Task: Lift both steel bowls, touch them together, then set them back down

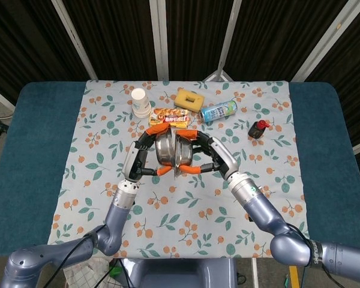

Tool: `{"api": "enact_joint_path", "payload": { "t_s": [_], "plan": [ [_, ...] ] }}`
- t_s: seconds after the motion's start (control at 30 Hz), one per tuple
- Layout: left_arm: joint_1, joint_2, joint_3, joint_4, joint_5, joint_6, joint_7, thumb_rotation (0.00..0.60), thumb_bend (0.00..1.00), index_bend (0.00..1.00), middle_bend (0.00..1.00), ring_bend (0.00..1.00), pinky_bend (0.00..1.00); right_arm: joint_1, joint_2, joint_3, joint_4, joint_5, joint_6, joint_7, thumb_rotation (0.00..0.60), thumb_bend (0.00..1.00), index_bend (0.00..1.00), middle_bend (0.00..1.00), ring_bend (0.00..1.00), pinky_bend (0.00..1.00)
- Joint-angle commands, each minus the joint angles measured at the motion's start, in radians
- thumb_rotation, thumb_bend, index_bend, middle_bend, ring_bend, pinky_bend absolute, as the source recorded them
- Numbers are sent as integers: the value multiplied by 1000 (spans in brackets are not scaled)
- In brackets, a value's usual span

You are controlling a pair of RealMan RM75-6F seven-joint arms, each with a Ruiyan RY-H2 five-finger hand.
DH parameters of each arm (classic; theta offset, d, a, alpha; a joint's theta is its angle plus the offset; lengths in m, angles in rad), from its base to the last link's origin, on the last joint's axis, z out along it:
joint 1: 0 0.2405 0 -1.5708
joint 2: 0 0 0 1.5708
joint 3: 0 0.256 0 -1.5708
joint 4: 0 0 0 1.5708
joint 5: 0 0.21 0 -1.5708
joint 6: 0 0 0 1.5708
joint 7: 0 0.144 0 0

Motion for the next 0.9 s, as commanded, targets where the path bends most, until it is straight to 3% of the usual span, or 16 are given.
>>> {"api": "enact_joint_path", "payload": {
  "t_s": [0.03,0.23,0.4,0.63,0.8,0.9],
  "plan": [
    [-5,-13,0,11,4,8,6,600,90,356,259,187,456,11,-19,-12,-4,14,2,-7,600,77,431,294,341,339],
    [11,8,2,29,-1,11,-14,600,90,357,258,187,456,-9,0,11,21,16,7,22,600,79,431,294,341,339],
    [36,117,10,-32,12,13,80,600,90,353,254,187,456,-38,50,14,82,-16,69,-31,600,79,431,294,341,340],
    [85,324,30,-277,-55,-98,421,600,85,338,259,174,459,-53,81,-50,160,-170,219,-252,600,79,442,295,341,338],
    [115,438,26,-460,-191,-196,689,600,84,322,239,146,458,-49,100,-110,185,-270,257,-397,600,82,450,311,341,339],
    [134,505,19,-601,-329,-242,875,600,84,297,230,138,457,-45,112,-147,182,-307,248,-461,600,82,452,314,341,340]
  ]
}}
